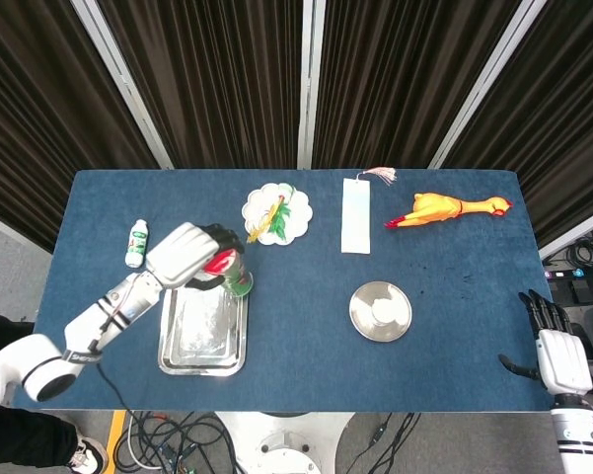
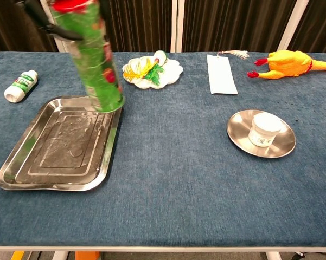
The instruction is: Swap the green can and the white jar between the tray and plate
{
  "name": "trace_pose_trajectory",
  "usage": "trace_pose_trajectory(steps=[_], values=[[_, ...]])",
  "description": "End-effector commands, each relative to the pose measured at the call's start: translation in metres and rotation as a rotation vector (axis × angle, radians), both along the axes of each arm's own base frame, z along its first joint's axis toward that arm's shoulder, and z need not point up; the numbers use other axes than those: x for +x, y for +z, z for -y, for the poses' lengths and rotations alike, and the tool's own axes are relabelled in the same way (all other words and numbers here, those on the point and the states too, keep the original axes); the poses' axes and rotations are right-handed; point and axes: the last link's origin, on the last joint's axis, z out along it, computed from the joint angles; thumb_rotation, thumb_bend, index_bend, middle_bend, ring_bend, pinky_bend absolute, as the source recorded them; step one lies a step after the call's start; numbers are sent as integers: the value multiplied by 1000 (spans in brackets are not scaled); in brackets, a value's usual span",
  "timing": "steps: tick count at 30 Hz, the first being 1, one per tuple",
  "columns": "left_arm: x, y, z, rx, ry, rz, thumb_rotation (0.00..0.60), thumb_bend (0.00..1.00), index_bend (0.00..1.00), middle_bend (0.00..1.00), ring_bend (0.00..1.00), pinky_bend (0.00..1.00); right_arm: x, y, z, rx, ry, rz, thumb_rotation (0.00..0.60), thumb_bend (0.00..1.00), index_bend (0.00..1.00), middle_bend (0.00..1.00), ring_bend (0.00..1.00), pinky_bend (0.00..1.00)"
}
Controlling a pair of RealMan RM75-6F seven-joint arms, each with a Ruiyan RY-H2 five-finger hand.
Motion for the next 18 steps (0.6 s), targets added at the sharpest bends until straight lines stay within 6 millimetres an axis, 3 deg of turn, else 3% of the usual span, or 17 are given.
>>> trace_pose_trajectory(steps=[1, 10, 18], values=[[24, -9, -11, -21, -29, -1, 600, 313, 398, 362, 306, 582, -1, 1, 0, -6, -2, 2, 600, 83, 0, 0, 0, 0], [59, -41, -36, -51, -52, 14, 600, 315, 399, 367, 306, 582, -7, 1, -1, -5, -18, 15, 600, 84, 0, 0, 0, 0], [64, -62, -48, -71, -38, -9, 600, 315, 399, 367, 306, 580, -11, 2, -1, -11, -27, 21, 600, 84, 0, 0, 0, 0]])
